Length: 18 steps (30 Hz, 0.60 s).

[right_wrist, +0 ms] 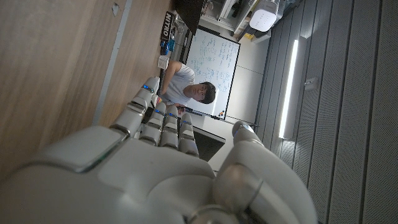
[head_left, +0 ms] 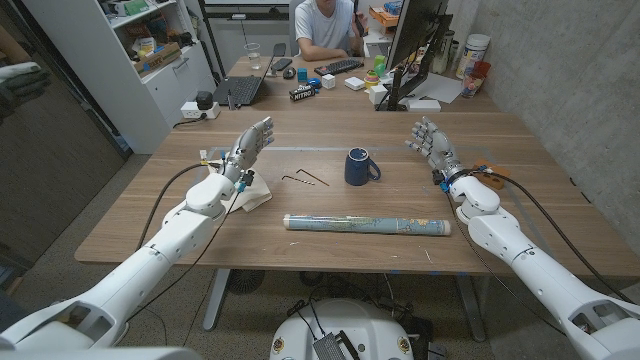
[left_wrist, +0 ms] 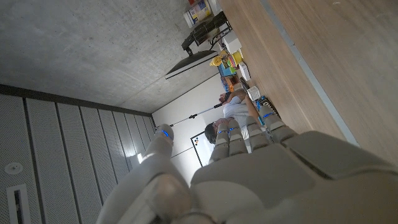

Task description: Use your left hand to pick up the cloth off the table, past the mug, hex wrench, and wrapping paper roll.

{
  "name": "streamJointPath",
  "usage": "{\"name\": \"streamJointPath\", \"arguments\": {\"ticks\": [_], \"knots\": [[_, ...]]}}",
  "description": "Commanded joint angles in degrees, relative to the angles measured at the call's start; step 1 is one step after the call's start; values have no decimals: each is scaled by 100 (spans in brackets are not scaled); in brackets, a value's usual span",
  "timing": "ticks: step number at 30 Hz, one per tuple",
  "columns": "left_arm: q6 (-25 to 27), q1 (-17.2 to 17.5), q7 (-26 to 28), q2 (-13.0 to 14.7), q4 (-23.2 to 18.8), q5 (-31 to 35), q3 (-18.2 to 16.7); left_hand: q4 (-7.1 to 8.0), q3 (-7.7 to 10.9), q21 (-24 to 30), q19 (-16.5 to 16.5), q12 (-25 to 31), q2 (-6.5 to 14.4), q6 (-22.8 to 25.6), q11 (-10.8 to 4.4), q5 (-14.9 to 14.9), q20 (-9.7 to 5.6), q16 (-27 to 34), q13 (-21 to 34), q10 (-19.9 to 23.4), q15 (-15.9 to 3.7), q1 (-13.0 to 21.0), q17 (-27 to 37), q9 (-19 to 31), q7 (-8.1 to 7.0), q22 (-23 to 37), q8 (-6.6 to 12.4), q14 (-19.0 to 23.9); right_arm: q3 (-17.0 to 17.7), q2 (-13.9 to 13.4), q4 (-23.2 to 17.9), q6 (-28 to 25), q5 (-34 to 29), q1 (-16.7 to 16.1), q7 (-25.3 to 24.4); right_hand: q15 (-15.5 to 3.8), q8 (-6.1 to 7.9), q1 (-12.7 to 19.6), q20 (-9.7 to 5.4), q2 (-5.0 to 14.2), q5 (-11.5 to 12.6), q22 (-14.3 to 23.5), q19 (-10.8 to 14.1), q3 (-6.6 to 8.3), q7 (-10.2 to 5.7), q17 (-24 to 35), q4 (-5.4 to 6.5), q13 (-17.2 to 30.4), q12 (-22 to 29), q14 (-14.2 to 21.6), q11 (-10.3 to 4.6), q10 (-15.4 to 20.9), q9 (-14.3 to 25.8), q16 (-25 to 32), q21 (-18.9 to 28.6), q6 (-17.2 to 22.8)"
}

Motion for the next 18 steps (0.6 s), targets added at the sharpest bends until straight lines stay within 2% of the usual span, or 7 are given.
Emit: {"name": "streamJointPath", "arguments": {"ticks": [1,4,7,8,14,16,18], "knots": [[750,197,341,886,-1142,653,-14,-59,34,-32,5,15,8,-15,-2,40,60,-5,1,-38,12,111,13,21,8,23,44,-28,17,64,75,121,20,-6,3,-7,45,8,10,7,39,20,38,39,-19,6,-27,8,26,64,1,49,18,30,37,63],[939,281,360,1044,-1358,672,-76,-98,82,-52,18,16,66,-37,-4,47,99,-2,-10,-44,12,207,12,22,15,23,45,-26,10,75,88,134,8,-7,-6,-4,47,6,12,8,39,20,38,39,-22,4,-28,8,25,64,-2,50,18,30,37,69],[1117,319,390,1187,-1521,761,-103,-185,197,-106,38,18,194,-67,-5,66,279,3,-31,-61,13,450,10,25,17,27,57,-22,3,91,100,135,5,-7,-18,1,47,3,14,9,40,20,33,39,-26,2,-30,8,24,70,0,51,18,32,35,72],[1033,344,340,1169,-1486,684,-143,-198,214,-117,36,19,209,-75,-13,69,318,5,-35,-62,11,492,9,25,17,28,58,-19,3,100,110,139,18,-5,-6,1,48,2,16,9,40,20,32,39,-30,2,-31,8,24,71,2,52,18,32,34,73],[1288,359,412,1422,-1791,995,-134,-253,287,-153,59,16,262,-134,-49,79,388,10,-47,-93,8,681,8,28,-20,32,57,-5,-12,82,79,93,-2,-7,-28,3,51,-4,18,12,40,20,27,39,-44,-1,-33,8,23,72,4,54,18,32,32,85],[1654,299,490,1619,-2043,1349,-34,-266,307,-162,67,16,273,-149,-66,82,382,10,-49,-99,-6,734,8,29,-31,32,58,-5,-11,80,63,91,-7,-16,-45,3,50,-7,23,13,40,21,26,38,-40,-2,-34,8,20,72,2,50,18,32,32,83],[1781,278,477,1703,-2151,1482,-1,-287,341,-181,74,18,289,-184,-73,84,398,9,-53,-108,-2,832,8,31,-43,33,57,-6,-10,66,40,80,-7,-30,-45,-1,51,-9,27,13,41,21,27,38,-46,-3,-36,8,21,71,-7,53,18,31,32,88]]}}
